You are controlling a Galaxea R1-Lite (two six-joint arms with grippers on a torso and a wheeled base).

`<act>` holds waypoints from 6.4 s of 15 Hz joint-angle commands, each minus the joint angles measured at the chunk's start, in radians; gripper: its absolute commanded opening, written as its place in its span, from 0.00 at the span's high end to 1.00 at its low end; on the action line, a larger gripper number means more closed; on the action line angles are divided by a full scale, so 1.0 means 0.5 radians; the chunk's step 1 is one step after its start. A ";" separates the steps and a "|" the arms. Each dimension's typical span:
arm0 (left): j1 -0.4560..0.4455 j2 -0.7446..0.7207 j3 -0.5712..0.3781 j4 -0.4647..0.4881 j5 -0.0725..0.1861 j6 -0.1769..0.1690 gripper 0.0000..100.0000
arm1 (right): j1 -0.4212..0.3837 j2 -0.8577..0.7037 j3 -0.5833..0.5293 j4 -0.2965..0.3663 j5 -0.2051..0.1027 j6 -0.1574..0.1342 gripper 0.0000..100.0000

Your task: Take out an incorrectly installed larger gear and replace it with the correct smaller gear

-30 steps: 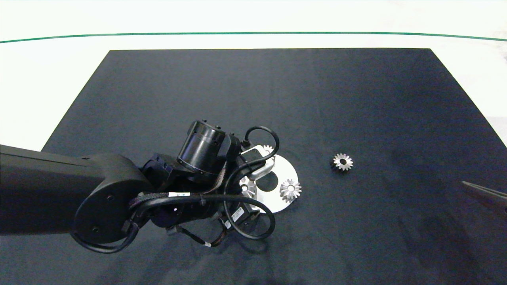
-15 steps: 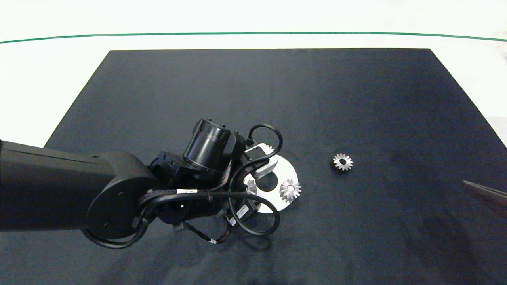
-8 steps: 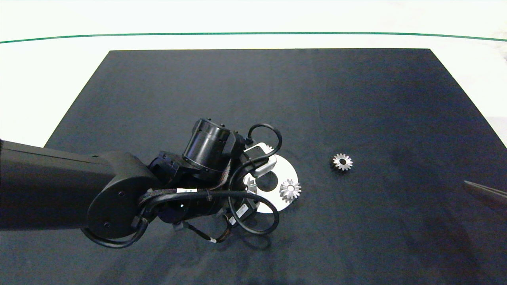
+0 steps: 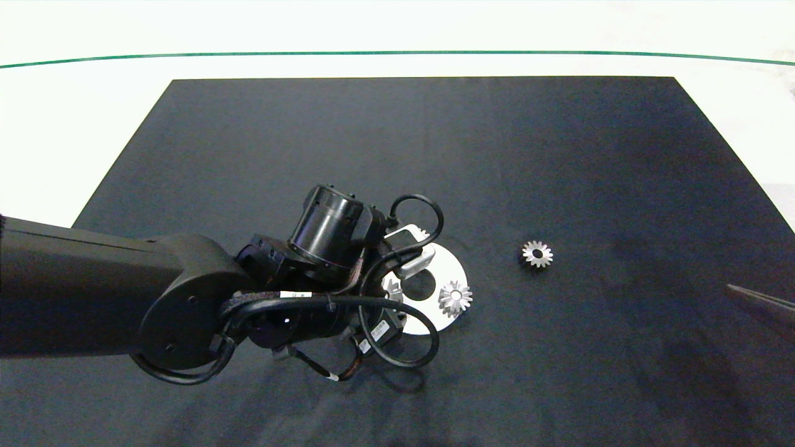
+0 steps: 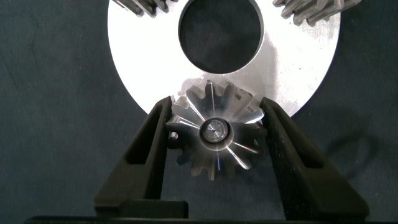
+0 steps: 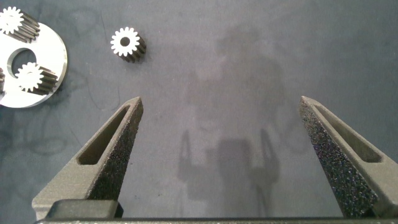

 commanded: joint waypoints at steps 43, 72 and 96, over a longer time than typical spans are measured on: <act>-0.120 0.001 -0.146 0.136 -0.003 -0.319 0.96 | 0.001 -0.016 0.025 0.002 -0.004 0.025 0.00; -0.120 -0.054 -0.177 0.274 0.003 -0.402 0.00 | 0.001 -0.056 0.053 0.002 -0.010 0.022 0.00; -0.071 -0.054 -0.035 0.127 0.037 -0.295 0.32 | -0.018 -0.056 0.053 0.002 -0.010 0.025 0.00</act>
